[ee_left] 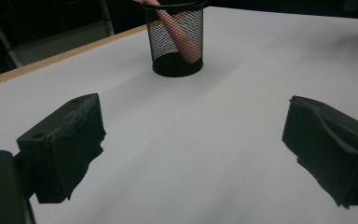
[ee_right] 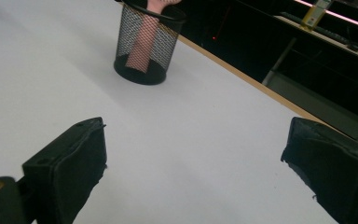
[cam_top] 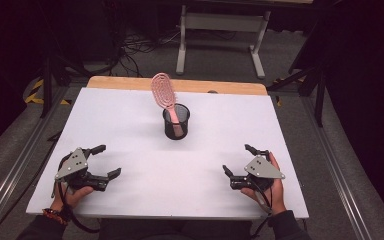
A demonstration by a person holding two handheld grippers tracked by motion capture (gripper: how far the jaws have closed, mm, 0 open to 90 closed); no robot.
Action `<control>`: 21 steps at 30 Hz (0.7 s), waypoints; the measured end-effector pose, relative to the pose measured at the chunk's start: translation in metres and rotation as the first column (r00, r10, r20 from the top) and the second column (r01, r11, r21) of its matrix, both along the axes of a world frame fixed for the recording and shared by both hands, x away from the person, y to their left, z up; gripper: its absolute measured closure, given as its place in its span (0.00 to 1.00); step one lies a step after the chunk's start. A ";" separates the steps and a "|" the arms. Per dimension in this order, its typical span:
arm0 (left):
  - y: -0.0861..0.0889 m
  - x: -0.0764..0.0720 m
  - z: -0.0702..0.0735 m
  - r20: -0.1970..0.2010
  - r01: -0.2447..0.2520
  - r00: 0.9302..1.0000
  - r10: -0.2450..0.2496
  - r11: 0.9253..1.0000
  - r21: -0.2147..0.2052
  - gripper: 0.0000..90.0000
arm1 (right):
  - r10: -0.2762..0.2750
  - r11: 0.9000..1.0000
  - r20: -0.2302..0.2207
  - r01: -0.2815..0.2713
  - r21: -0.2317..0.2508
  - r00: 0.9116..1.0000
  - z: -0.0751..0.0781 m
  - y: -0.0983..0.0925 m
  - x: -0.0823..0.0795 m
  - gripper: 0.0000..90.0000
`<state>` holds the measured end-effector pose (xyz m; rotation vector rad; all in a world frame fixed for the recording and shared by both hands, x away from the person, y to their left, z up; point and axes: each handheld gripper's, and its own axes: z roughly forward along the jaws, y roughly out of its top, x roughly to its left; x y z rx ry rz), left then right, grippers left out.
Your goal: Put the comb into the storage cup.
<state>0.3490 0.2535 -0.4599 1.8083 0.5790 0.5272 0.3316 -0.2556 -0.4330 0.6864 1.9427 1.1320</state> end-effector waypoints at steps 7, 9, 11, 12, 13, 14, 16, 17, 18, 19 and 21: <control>-0.003 -0.001 0.000 0.001 0.005 1.000 -0.005 1.000 0.010 0.07 | -0.033 0.999 -0.026 0.033 0.019 0.999 -0.013 -0.016 -0.002 0.07; -0.003 -0.001 -0.001 0.002 0.005 1.000 -0.005 1.000 0.013 0.07 | -0.039 0.998 -0.037 0.040 0.038 0.999 -0.017 -0.022 -0.003 0.07; -0.004 -0.001 0.000 0.003 0.008 1.000 -0.008 1.000 0.016 0.07 | -0.035 0.999 -0.045 0.037 0.040 0.998 -0.020 -0.026 -0.004 0.06; -0.004 -0.001 0.000 0.003 0.010 1.000 -0.010 1.000 0.015 0.07 | -0.035 0.999 -0.046 0.037 0.034 0.998 -0.021 -0.028 -0.004 0.06; -0.004 -0.001 0.000 0.004 0.009 1.000 -0.009 1.000 0.016 0.07 | -0.042 0.999 -0.041 0.043 0.028 0.998 -0.022 -0.030 -0.005 0.06; -0.005 -0.001 -0.001 0.000 0.010 1.000 -0.010 1.000 0.014 0.07 | -0.051 0.998 -0.044 0.053 0.025 0.998 -0.024 -0.031 -0.006 0.06; -0.005 0.000 -0.001 -0.004 0.012 1.000 -0.012 1.000 0.015 0.07 | -0.053 0.998 -0.053 0.056 0.043 0.997 -0.025 -0.036 -0.006 0.06; -0.006 0.000 -0.001 -0.002 0.014 1.000 -0.014 1.000 0.019 0.07 | -0.058 0.997 -0.055 0.061 0.053 0.997 -0.025 -0.038 -0.006 0.06; -0.006 0.000 -0.001 -0.001 0.016 1.000 -0.016 1.000 0.026 0.07 | -0.057 0.996 -0.057 0.061 0.062 0.997 -0.025 -0.039 -0.006 0.05; -0.008 0.001 -0.001 0.000 0.019 1.000 -0.019 0.999 0.027 0.07 | -0.058 0.996 -0.061 0.062 0.068 0.996 -0.026 -0.040 -0.004 0.05; -0.009 0.000 -0.001 0.003 0.022 1.000 -0.022 0.999 0.034 0.07 | -0.066 0.995 -0.065 0.070 0.064 0.996 -0.028 -0.040 -0.001 0.05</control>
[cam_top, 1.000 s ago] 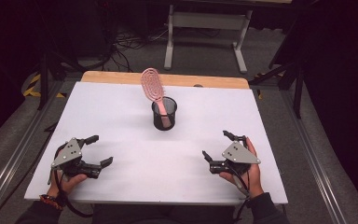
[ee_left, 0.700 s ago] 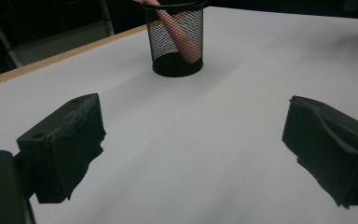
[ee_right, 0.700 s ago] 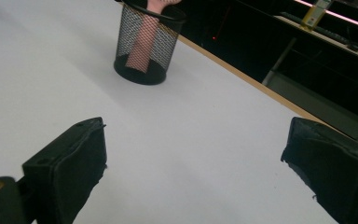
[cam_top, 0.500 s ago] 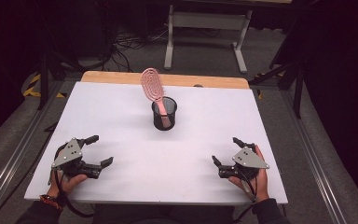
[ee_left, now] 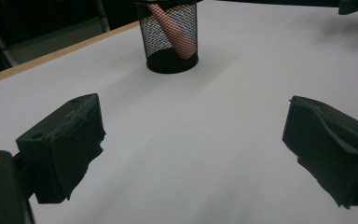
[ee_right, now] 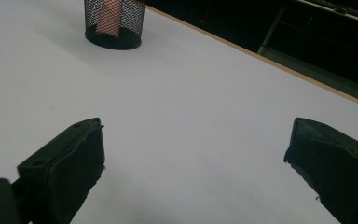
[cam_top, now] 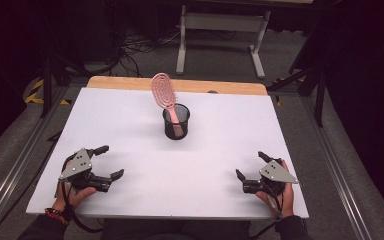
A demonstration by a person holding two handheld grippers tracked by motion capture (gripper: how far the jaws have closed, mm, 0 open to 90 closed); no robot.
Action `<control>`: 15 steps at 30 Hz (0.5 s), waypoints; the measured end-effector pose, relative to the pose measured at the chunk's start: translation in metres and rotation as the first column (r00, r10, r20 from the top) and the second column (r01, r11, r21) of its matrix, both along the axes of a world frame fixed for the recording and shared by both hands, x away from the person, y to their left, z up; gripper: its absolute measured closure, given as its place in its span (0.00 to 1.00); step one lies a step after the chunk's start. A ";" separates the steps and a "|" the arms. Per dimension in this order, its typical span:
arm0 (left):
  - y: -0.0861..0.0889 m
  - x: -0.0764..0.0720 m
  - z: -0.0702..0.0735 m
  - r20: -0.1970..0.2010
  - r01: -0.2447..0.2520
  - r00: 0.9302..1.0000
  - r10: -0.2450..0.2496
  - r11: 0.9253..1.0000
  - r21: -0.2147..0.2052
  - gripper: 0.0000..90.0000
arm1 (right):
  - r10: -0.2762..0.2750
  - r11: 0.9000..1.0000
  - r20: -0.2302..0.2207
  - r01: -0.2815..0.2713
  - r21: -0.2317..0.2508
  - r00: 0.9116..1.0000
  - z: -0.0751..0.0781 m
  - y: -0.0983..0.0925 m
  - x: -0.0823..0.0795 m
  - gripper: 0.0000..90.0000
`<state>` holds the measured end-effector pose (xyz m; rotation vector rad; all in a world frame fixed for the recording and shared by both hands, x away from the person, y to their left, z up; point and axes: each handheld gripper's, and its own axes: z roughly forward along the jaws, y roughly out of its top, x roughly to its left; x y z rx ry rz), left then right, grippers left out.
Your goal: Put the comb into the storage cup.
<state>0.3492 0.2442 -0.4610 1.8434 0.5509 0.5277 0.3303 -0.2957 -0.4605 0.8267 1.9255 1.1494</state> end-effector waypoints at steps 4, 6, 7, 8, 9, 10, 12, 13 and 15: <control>-0.001 -0.001 0.000 0.002 0.000 1.000 0.000 1.000 0.009 0.07 | 0.015 1.000 -0.001 -0.015 -0.008 1.000 -0.001 0.001 0.000 0.05; -0.001 0.000 0.000 -0.001 -0.002 1.000 0.002 1.000 0.006 0.07 | 0.014 1.000 0.004 -0.014 -0.005 1.000 0.000 0.001 -0.001 0.05; -0.002 0.000 0.000 -0.001 0.001 1.000 -0.001 1.000 0.007 0.07 | 0.012 1.000 0.006 -0.012 -0.001 1.000 0.000 0.000 -0.001 0.05; -0.003 0.000 0.000 -0.001 0.002 1.000 -0.002 1.000 0.012 0.07 | 0.012 1.000 0.007 -0.012 0.003 1.000 0.001 0.000 -0.001 0.05; -0.003 0.000 0.000 0.000 0.005 1.000 -0.005 1.000 0.014 0.07 | 0.006 1.000 0.010 -0.006 0.003 1.000 0.001 0.000 -0.002 0.05; -0.003 0.000 0.000 0.001 0.006 1.000 -0.006 1.000 0.013 0.07 | 0.006 1.000 0.012 -0.006 0.003 1.000 0.001 0.000 -0.002 0.05; -0.003 -0.001 0.000 0.003 0.006 1.000 -0.006 1.000 0.016 0.07 | 0.004 1.000 0.015 -0.004 0.005 1.000 0.002 0.002 -0.001 0.05; -0.003 -0.001 0.000 0.002 0.008 1.000 -0.009 1.000 0.015 0.07 | 0.003 1.000 0.015 -0.003 0.010 1.000 0.003 0.003 -0.001 0.05; -0.002 -0.002 0.000 0.005 0.004 1.000 -0.004 1.000 0.015 0.07 | 0.006 1.000 0.024 -0.007 0.013 1.000 0.005 0.005 -0.002 0.05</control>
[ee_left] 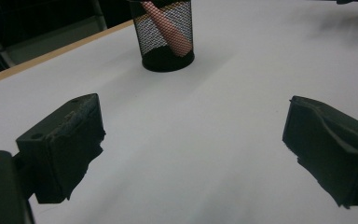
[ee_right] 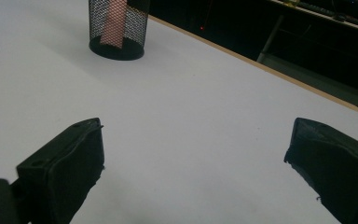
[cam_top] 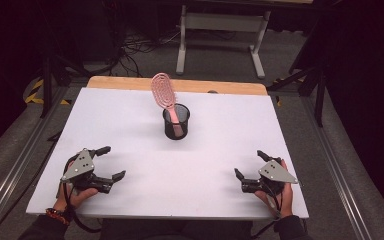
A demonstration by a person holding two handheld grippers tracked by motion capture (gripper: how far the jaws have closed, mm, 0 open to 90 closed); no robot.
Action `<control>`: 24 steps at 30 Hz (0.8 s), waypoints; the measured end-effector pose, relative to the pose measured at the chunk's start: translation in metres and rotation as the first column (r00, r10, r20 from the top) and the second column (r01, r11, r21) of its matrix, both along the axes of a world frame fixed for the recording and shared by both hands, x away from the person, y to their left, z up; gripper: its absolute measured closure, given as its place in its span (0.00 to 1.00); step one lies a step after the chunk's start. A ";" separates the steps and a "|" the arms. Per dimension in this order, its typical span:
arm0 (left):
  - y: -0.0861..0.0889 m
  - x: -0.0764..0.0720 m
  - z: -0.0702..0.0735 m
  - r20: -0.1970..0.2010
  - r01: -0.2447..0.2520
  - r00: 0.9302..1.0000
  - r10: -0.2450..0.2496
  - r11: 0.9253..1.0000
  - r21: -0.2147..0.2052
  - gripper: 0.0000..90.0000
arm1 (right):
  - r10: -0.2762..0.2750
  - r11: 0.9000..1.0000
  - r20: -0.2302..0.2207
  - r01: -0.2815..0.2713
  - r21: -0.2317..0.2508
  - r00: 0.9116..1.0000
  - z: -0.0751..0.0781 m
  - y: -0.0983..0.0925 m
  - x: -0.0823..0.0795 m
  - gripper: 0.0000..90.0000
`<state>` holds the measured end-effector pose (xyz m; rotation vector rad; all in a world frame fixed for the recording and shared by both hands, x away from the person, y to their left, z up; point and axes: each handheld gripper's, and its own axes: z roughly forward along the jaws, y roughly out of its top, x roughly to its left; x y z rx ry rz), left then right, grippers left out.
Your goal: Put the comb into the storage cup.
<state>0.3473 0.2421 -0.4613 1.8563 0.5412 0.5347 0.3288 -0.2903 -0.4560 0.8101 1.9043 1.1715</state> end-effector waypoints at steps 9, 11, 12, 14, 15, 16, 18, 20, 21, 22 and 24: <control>0.002 -0.001 0.001 0.003 0.002 1.000 -0.002 1.000 -0.005 0.07 | 0.018 0.996 0.011 -0.017 -0.089 1.000 -0.002 0.015 -0.002 0.04; 0.001 -0.001 0.001 0.006 -0.002 1.000 0.002 1.000 -0.006 0.07 | 0.008 0.995 0.015 -0.007 -0.100 1.000 -0.002 0.016 -0.002 0.04; 0.001 -0.002 0.001 0.006 -0.003 1.000 0.003 1.000 -0.006 0.07 | 0.011 0.995 0.014 -0.010 -0.097 1.000 -0.002 0.017 -0.001 0.04; 0.001 -0.002 0.002 0.008 -0.005 1.000 0.005 1.000 -0.004 0.07 | 0.017 0.995 0.019 -0.015 -0.103 1.000 -0.002 0.019 -0.002 0.04; 0.001 -0.002 0.002 0.008 -0.002 1.000 0.002 1.000 -0.005 0.07 | 0.021 0.994 0.021 -0.019 -0.105 1.000 -0.002 0.020 -0.002 0.04; 0.001 -0.002 0.002 0.008 -0.005 1.000 0.005 1.000 -0.005 0.07 | 0.025 0.994 0.023 -0.023 -0.104 0.999 -0.001 0.020 -0.002 0.04; 0.001 -0.001 0.001 0.008 -0.005 1.000 0.005 1.000 -0.008 0.07 | 0.024 0.995 0.023 -0.022 -0.100 0.999 -0.001 0.020 -0.002 0.04; 0.001 0.000 0.001 0.008 -0.006 1.000 0.006 1.000 -0.008 0.07 | 0.022 0.995 0.021 -0.020 -0.094 1.000 -0.001 0.020 -0.002 0.04; 0.001 0.000 0.002 0.005 -0.006 1.000 0.006 1.000 -0.007 0.07 | 0.019 0.996 0.019 -0.017 -0.090 1.000 -0.001 0.019 -0.001 0.04; 0.001 0.000 0.002 0.003 -0.008 1.000 0.008 1.000 -0.010 0.07 | 0.017 0.996 0.018 -0.016 -0.082 1.000 -0.001 0.018 -0.001 0.04; 0.000 0.001 0.002 0.008 -0.017 1.000 0.018 1.000 -0.009 0.07 | 0.010 0.997 0.014 -0.009 -0.073 1.000 -0.001 0.016 0.000 0.04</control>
